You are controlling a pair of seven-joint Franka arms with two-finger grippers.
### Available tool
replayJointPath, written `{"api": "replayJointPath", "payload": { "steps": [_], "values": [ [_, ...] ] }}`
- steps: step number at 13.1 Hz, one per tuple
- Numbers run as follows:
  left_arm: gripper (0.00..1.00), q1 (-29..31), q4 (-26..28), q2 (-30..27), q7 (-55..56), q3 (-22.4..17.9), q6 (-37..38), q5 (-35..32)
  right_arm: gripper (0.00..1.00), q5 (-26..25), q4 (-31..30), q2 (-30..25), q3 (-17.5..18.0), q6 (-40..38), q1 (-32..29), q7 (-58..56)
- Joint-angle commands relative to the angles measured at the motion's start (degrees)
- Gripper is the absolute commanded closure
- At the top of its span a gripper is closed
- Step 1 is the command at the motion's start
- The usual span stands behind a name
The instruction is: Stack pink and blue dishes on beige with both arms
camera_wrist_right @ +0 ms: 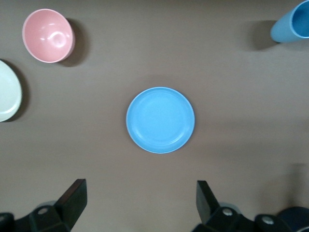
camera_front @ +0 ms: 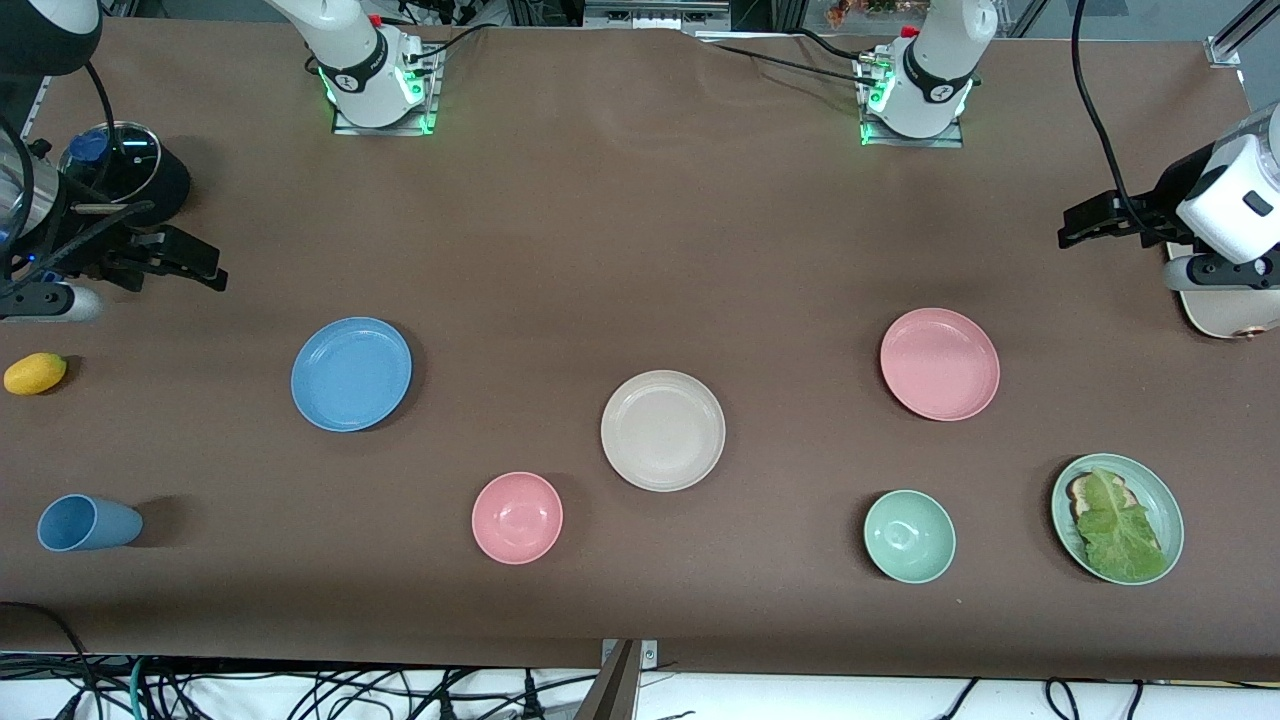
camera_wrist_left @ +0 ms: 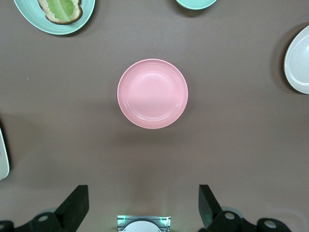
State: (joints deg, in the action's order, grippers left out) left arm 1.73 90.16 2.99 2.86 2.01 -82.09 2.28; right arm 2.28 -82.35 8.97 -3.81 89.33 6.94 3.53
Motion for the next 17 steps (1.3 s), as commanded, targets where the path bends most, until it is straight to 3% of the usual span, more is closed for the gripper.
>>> {"api": "replayJointPath", "payload": {
  "steps": [1,8,14,17],
  "values": [
    [0.0,0.2,-1.7,1.0,-1.5,0.2,0.3,-1.3,0.0,-1.3,1.0,-0.4,-0.1,-1.6,0.0,-0.1],
    [0.0,0.1,-1.7,1.2,-0.8,0.3,0.0,-1.1,0.0,-1.3,1.0,-0.4,-0.1,-1.7,0.0,-0.1],
    [0.0,0.6,-1.7,13.5,-0.7,0.1,-2.9,0.4,0.0,-1.3,1.0,-0.4,0.0,-2.1,0.0,0.1],
    [0.0,0.4,-1.7,18.4,-1.9,0.1,-8.0,0.0,0.0,-1.3,1.0,-0.5,0.0,-2.1,0.0,0.1]
  ]
}}
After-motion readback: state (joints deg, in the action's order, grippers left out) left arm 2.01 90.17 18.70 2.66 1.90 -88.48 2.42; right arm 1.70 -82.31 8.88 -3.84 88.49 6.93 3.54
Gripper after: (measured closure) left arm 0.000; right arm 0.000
